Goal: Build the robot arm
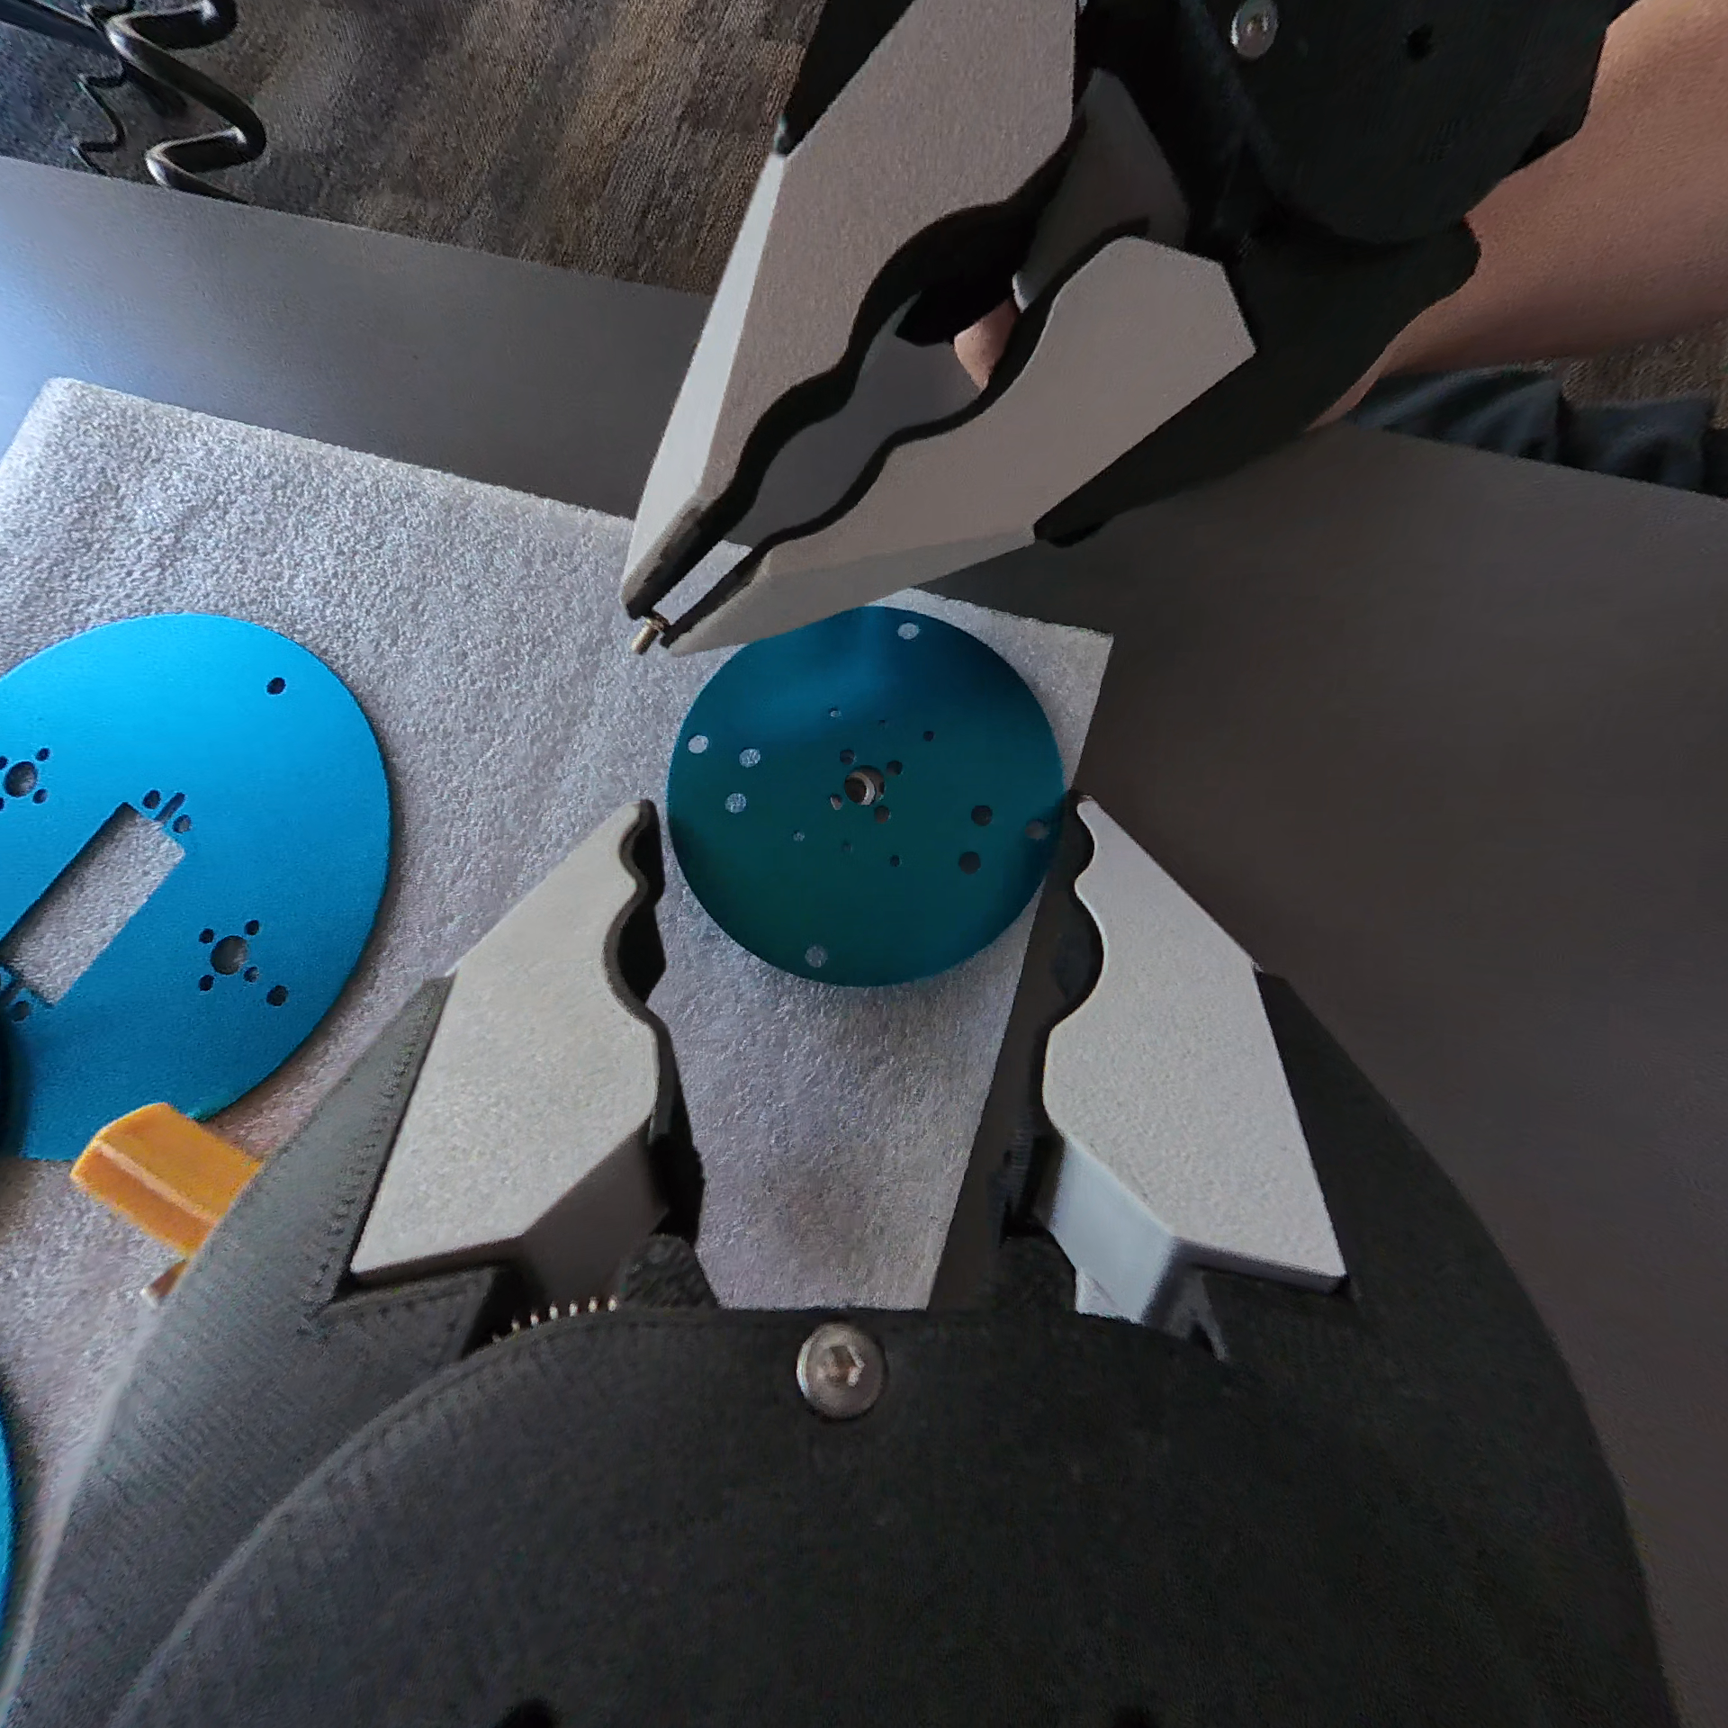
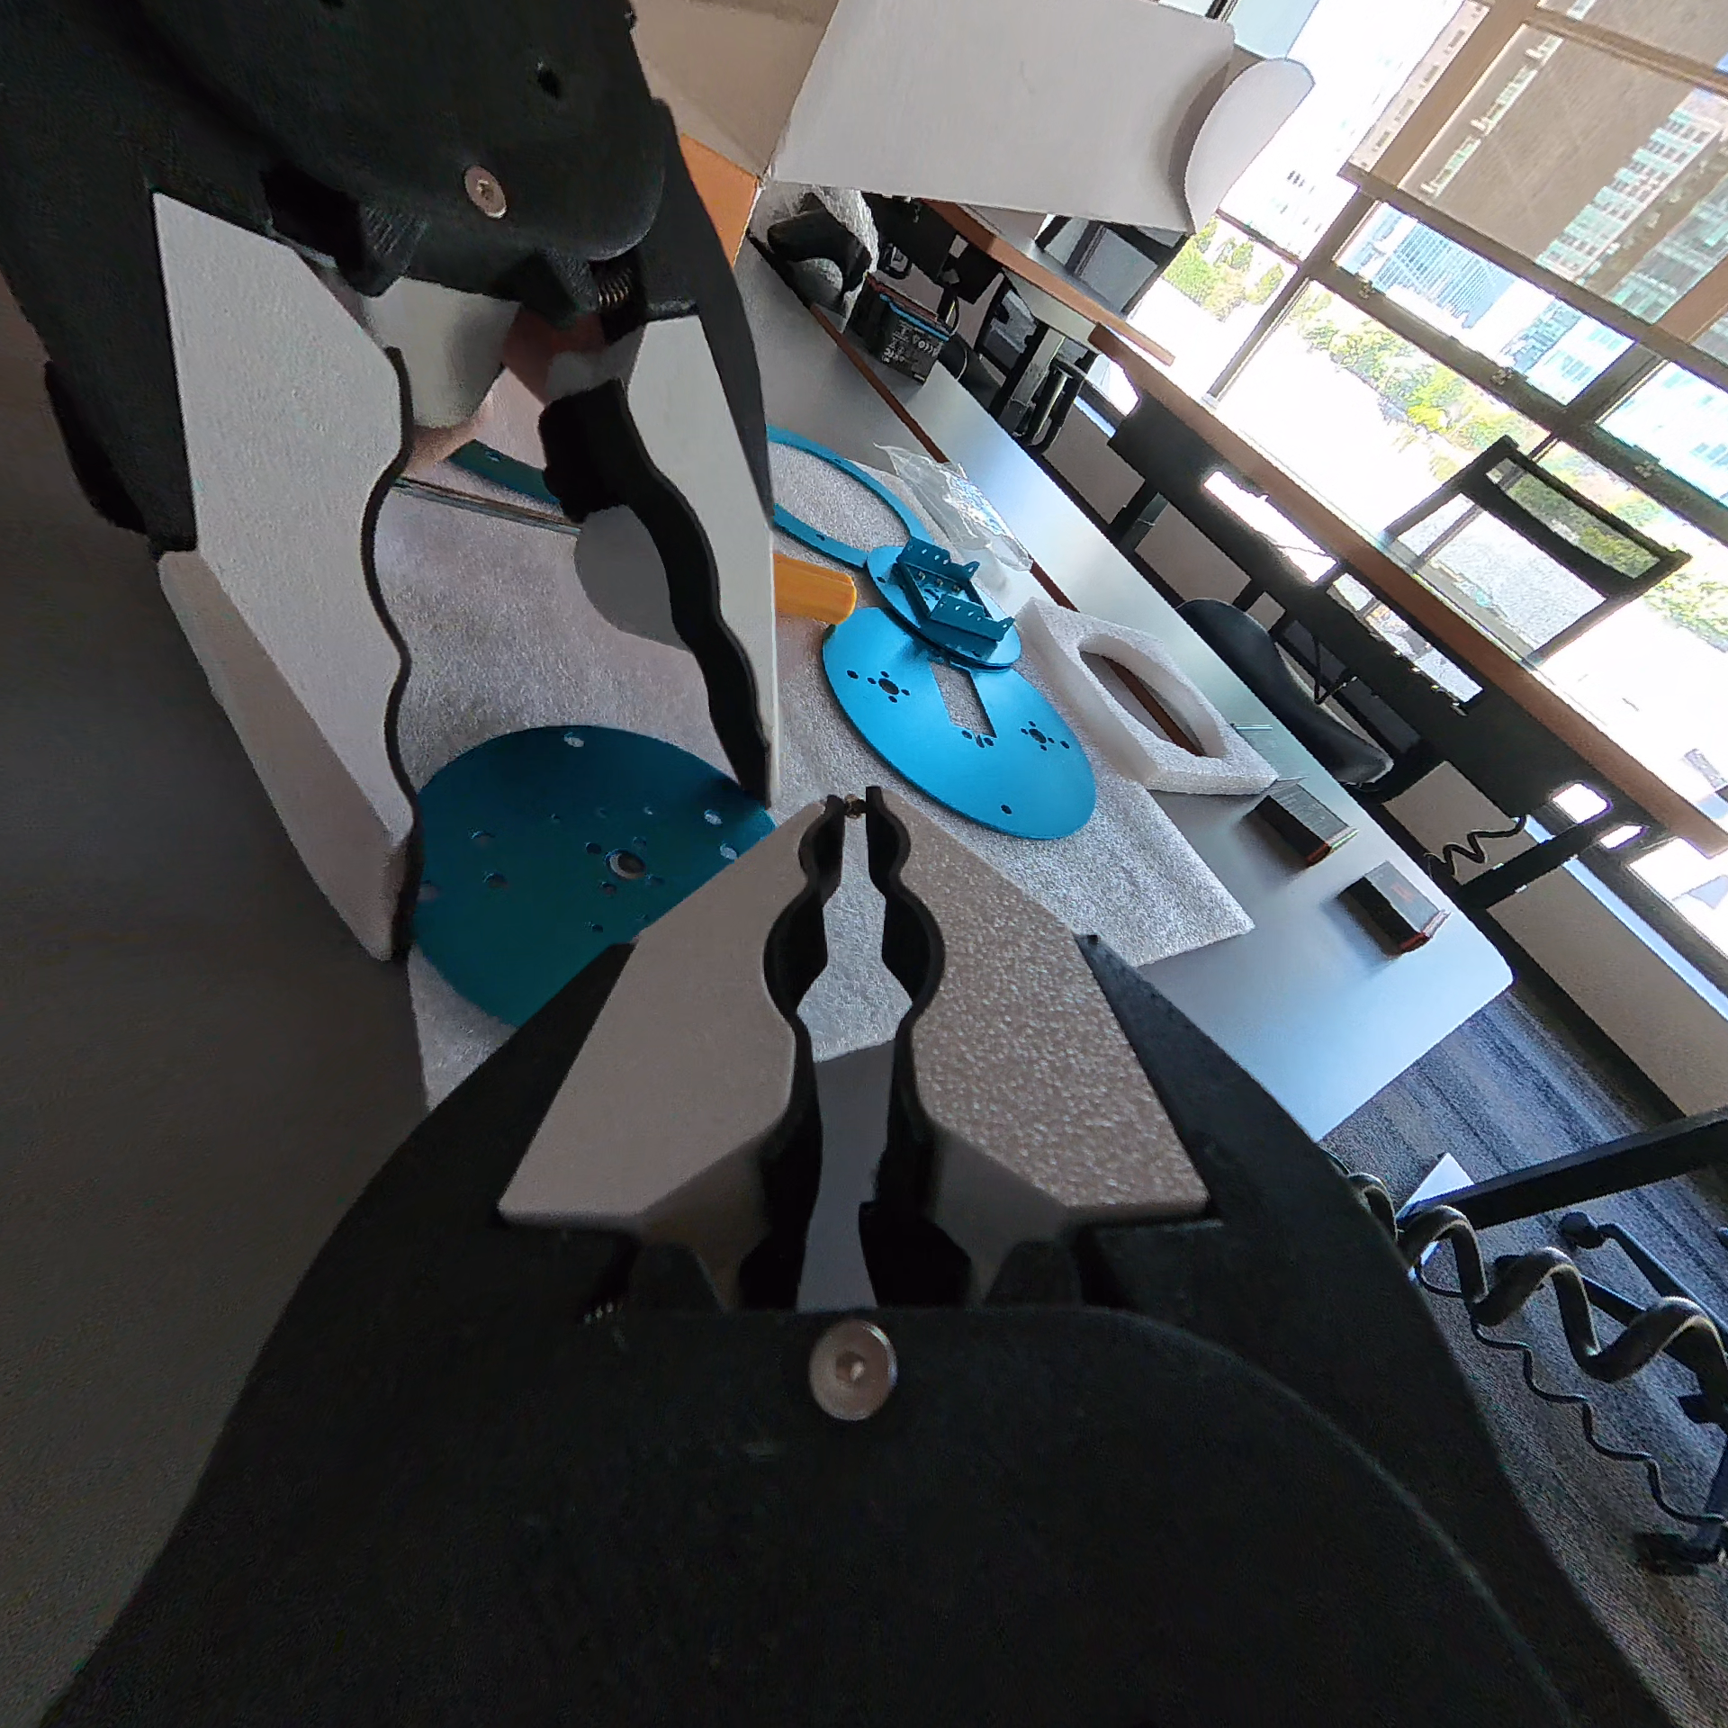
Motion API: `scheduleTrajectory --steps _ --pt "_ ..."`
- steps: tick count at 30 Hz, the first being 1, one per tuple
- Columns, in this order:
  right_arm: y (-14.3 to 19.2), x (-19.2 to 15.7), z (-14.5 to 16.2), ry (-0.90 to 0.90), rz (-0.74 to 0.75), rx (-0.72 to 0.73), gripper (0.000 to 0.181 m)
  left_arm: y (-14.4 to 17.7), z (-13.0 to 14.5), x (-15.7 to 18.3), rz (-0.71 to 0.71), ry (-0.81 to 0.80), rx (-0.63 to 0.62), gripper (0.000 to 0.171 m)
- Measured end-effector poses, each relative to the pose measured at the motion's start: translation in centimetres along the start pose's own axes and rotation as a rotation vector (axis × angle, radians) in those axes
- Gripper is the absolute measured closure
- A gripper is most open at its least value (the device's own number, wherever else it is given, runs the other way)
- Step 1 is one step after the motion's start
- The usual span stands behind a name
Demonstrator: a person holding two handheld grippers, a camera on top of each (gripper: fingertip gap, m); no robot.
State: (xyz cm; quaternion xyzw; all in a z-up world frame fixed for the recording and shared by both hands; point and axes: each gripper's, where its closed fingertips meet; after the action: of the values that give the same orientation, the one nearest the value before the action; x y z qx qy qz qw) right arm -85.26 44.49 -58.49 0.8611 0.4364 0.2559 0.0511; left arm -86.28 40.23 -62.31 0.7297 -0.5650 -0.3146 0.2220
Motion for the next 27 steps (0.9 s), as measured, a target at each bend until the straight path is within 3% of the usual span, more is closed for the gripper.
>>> scheduleTrajectory --steps 15,24,27 --pt "-0.07 -0.15 0.14 0.007 0.001 -0.01 0.178 0.62 -0.17 0.0 0.046 0.104 0.016 0.09" --pt "-0.16 -0.22 0.19 0.011 -0.003 -0.014 0.177 0.5 -0.01 -0.53 0.008 0.092 0.028 0.102" --pt "-0.18 -0.22 0.19 0.012 -0.004 -0.013 0.178 0.61 0.06 -0.89 -0.016 0.085 0.025 0.094"
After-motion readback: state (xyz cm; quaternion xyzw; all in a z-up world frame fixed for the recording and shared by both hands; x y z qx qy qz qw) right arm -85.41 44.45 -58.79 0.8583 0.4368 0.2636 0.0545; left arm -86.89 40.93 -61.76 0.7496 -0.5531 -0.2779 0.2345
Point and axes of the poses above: each gripper's, where its closed fingertips meet, y back along the fingers, z out of its underside, x = y × z across the jaws, and after that the axes turned 13 degrees about -z, right-handed
